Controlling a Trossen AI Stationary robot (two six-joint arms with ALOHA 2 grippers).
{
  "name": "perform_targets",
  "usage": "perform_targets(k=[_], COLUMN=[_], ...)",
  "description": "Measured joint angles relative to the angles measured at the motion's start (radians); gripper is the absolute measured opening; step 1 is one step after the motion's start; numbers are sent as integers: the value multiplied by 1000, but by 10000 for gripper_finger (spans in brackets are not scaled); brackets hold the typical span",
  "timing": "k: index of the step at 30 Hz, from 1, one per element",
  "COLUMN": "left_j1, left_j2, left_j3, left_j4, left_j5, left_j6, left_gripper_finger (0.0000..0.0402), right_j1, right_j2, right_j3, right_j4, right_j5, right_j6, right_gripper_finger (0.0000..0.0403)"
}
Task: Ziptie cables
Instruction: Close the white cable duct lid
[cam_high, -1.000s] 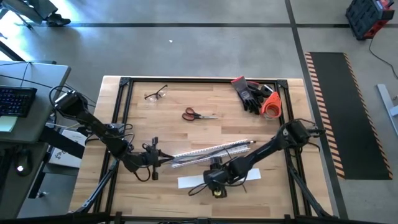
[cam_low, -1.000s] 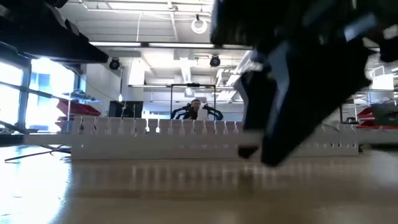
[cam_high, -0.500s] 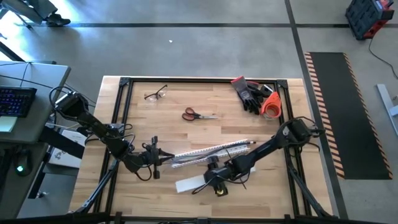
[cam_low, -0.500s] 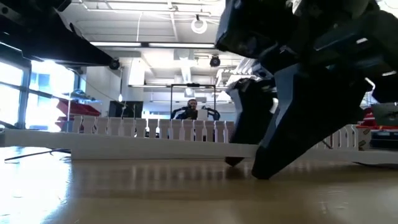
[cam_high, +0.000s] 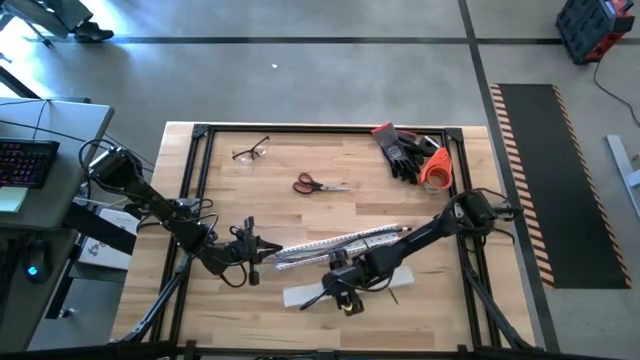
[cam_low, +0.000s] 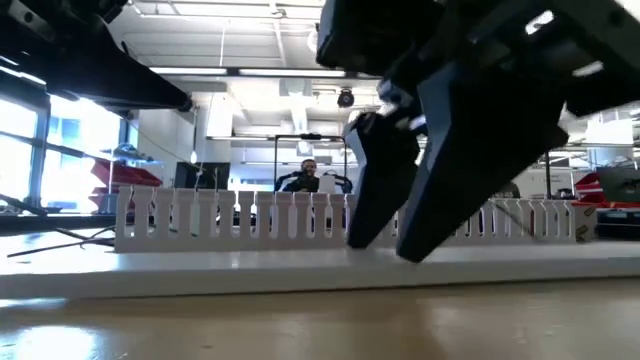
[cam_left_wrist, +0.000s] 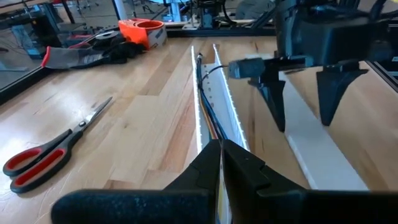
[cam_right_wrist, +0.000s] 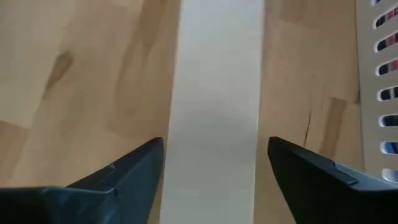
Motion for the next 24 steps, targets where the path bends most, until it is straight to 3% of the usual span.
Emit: perform_targets(k=[7, 9, 15, 18, 24], left_j1=[0, -1, -3, -3, 0], left_j2=[0, 0, 0, 0, 2], left_j3=[0, 0, 0, 0, 0], left_j4=[-1, -1, -1, -1, -1], left_j5=[6, 15, 23, 23, -1], left_j6=[-5, -5, -12, -32, -82], left_gripper_finger=[0, 0, 0, 0, 0], right_j1=[33, 55, 164, 224, 266], right_j2=[-55, -72, -97, -95, -95], right_j3=[-9, -93, -364, -413, -407], right_j4=[-23, 84, 651, 732, 737], right_j5=[83, 132, 317, 442, 360], right_j6=[-3, 34, 231, 272, 279], right_gripper_finger=[295, 295, 295, 295, 295])
